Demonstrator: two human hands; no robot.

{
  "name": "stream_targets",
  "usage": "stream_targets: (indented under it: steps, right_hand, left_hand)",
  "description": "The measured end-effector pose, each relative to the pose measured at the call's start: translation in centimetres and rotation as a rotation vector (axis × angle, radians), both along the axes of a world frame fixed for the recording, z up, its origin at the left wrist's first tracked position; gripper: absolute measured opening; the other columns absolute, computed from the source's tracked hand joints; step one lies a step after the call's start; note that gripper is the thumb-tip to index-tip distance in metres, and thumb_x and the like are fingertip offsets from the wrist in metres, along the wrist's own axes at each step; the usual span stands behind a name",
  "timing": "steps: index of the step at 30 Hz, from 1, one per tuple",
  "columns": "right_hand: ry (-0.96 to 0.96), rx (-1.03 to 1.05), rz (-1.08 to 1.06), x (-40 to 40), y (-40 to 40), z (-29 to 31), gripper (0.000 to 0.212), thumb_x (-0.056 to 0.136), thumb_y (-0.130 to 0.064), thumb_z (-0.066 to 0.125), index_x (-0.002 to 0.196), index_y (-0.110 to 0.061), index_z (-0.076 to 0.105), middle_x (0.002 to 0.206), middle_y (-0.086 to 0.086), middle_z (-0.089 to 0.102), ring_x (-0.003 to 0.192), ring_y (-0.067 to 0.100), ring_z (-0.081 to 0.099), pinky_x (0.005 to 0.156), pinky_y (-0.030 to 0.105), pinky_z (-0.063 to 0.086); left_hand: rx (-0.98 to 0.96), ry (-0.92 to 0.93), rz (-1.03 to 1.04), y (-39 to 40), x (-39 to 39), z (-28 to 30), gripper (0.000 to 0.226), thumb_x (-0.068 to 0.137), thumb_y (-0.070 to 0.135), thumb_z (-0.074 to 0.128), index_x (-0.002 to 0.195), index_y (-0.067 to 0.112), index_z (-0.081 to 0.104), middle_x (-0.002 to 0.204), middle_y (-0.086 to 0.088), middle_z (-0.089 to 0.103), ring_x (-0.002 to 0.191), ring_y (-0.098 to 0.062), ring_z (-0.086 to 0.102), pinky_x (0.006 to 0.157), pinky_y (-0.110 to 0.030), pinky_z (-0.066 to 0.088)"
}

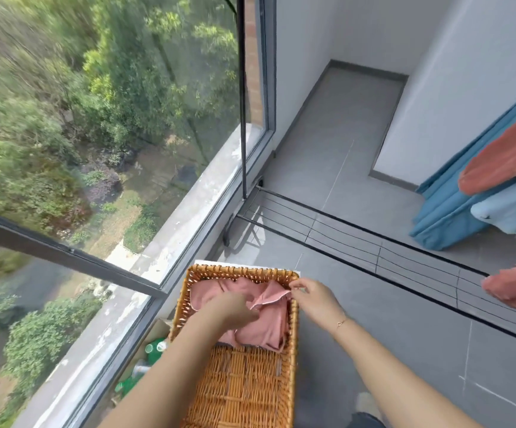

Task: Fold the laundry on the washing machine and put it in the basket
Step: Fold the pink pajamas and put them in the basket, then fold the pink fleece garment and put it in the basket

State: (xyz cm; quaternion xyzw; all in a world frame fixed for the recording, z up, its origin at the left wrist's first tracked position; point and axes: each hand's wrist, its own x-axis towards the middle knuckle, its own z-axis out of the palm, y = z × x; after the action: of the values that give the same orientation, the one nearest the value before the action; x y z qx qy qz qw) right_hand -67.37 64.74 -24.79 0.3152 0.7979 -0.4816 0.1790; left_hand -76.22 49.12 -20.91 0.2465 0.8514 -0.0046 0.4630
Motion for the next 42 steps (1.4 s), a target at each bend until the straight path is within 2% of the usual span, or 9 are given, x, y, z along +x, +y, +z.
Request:
stream_targets:
  steps: [7,16,19,21,25,32,35,38,42]
  right_hand:
    - [0.171,0.030,0.082,5.3,10.9,9.6,0.022,0.093,-0.020,0.051,0.110,-0.022,0.066,0.103,-0.007,0.066,0.097,0.011,0.060,0.084,0.021,0.043]
    - [0.389,0.164,0.012,14.8,26.5,21.5,0.023,0.090,-0.015,0.056,0.080,-0.035,0.061,0.094,0.004,0.070,0.091,0.024,0.064,0.091,0.036,0.049]
    - [0.457,0.195,-0.042,18.3,28.9,25.0,0.027,0.092,-0.007,0.050,0.084,-0.029,0.063,0.088,-0.005,0.069,0.089,0.019,0.065,0.084,0.025,0.050]
    - [0.505,0.228,-0.093,20.8,29.7,27.4,0.029,0.092,-0.001,0.046,0.089,-0.022,0.065,0.084,-0.006,0.069,0.084,0.017,0.066,0.077,0.018,0.049]
    - [0.577,0.322,-0.175,26.0,30.8,32.2,0.029,0.092,0.001,0.046,0.090,-0.020,0.068,0.083,-0.005,0.070,0.084,0.016,0.068,0.081,0.022,0.051]
    - [0.790,0.515,-0.346,33.1,36.2,42.0,0.033,0.090,-0.004,0.050,0.081,-0.028,0.070,0.078,-0.008,0.073,0.080,0.004,0.068,0.081,0.025,0.052]
    - [0.892,0.586,-0.411,34.5,39.8,46.1,0.034,0.087,0.000,0.047,0.081,-0.025,0.070,0.079,-0.007,0.073,0.078,0.000,0.066,0.080,0.020,0.050]
    - [0.936,0.630,-0.384,34.6,44.3,49.2,0.034,0.088,-0.001,0.048,0.079,-0.027,0.069,0.080,-0.008,0.072,0.076,0.000,0.066,0.078,0.018,0.049]
    - [0.965,0.641,-0.280,34.0,50.8,54.0,0.036,0.089,0.005,0.043,0.083,-0.020,0.067,0.084,-0.004,0.070,0.079,0.007,0.064,0.070,0.014,0.050]
  left_hand:
    - [0.236,0.140,0.219,10.6,5.9,9.3,0.038,0.096,0.034,0.048,0.129,0.018,0.055,0.129,-0.002,0.060,0.111,-0.018,0.059,0.100,-0.033,0.046]
    - [0.523,0.186,0.154,24.7,14.5,21.7,0.028,0.095,0.029,0.050,0.118,0.020,0.063,0.116,0.002,0.065,0.104,-0.016,0.062,0.088,-0.026,0.050]
    - [0.611,0.192,0.123,27.4,16.4,25.2,0.026,0.093,0.030,0.052,0.115,0.023,0.064,0.114,0.003,0.066,0.099,-0.015,0.063,0.088,-0.027,0.051]
    - [0.686,0.195,0.090,28.9,18.0,27.2,0.025,0.093,0.029,0.053,0.113,0.022,0.066,0.111,0.001,0.067,0.093,-0.015,0.062,0.082,-0.026,0.050]
    - [0.846,0.163,0.021,31.8,21.1,30.4,0.022,0.092,0.026,0.056,0.110,0.021,0.068,0.094,0.005,0.065,0.079,-0.008,0.057,0.060,-0.014,0.042]
    - [1.090,0.175,-0.054,37.4,25.8,37.7,0.018,0.091,0.022,0.057,0.104,0.025,0.070,0.091,0.018,0.065,0.090,-0.004,0.061,0.067,-0.010,0.043]
    - [1.185,0.207,-0.095,41.4,27.0,42.2,0.024,0.091,0.017,0.055,0.109,0.025,0.068,0.107,0.011,0.068,0.093,-0.005,0.060,0.079,-0.016,0.042]
    - [1.273,0.307,-0.079,45.6,27.2,46.0,0.029,0.090,0.010,0.052,0.110,0.022,0.068,0.111,0.008,0.067,0.089,-0.006,0.058,0.076,-0.016,0.041]
    - [1.409,0.411,0.058,51.7,27.2,50.5,0.032,0.093,0.017,0.050,0.123,0.023,0.060,0.122,0.008,0.060,0.104,-0.010,0.057,0.080,-0.020,0.043]
